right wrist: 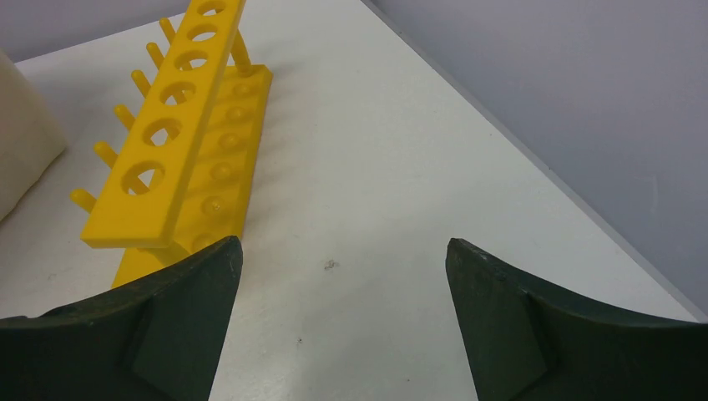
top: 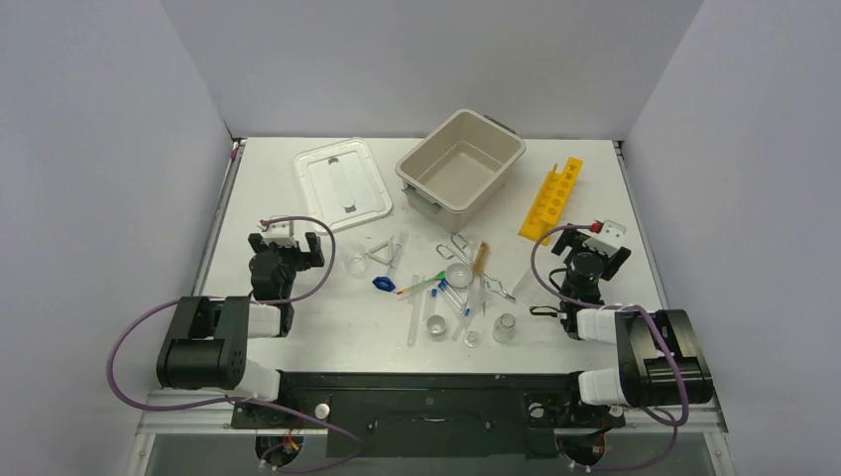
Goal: Organize the chemistry lab equipment
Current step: Pick up the test tube rack from the center of the board.
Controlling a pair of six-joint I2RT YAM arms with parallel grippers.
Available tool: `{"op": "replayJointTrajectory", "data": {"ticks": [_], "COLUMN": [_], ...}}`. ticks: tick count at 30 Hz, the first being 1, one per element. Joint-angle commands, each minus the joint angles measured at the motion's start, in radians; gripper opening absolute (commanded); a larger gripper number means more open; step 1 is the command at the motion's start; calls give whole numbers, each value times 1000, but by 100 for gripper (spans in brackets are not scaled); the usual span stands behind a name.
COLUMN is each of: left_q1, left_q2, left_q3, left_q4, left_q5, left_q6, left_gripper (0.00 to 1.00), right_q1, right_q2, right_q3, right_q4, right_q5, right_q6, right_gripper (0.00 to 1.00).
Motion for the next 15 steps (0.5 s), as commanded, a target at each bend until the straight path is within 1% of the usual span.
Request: {"op": "replayJointTrajectory", "data": {"ticks": [1,6,8,9,10,11,12,13,14,15], "left_q1": [5,6,10,30,43,62,66,71,71,72], "left_q2": [0,2,-10,-19,-46,-63,-103,-126,-165,-210], "left_q3": [4,9,2,11,37,56,109,134,181,200], "left_q4": [28,23,28,-11,-39,-134,-195,-326,-384,-491], "left_q5": [-11,-8,-3,14,26,53,62,77,92,126], "left_q6": [0,1,-7,-21,-27,-35,-36,-38,-39,-40], "left_gripper": [96,97,97,97,97,97,97,97,97,97], "right_q1": [-3,-4,6,8,9,12,13,14,14,13], "right_q2": [-1,-4,-31,-75,-96,-138,-159,-192,-204,-205], "right_q3": [7,7,27,44,85,108,170,208,289,322], "right_q4": [58,60,12,-80,-131,-245,-312,-482,-565,-680], "right_q5": [-18,-14,54,88,89,75,70,66,48,22], "right_q6": [-1,-2,19,28,28,23,37,87,122,164], "right_gripper": [87,87,87,87,87,87,87,87,87,87]}}
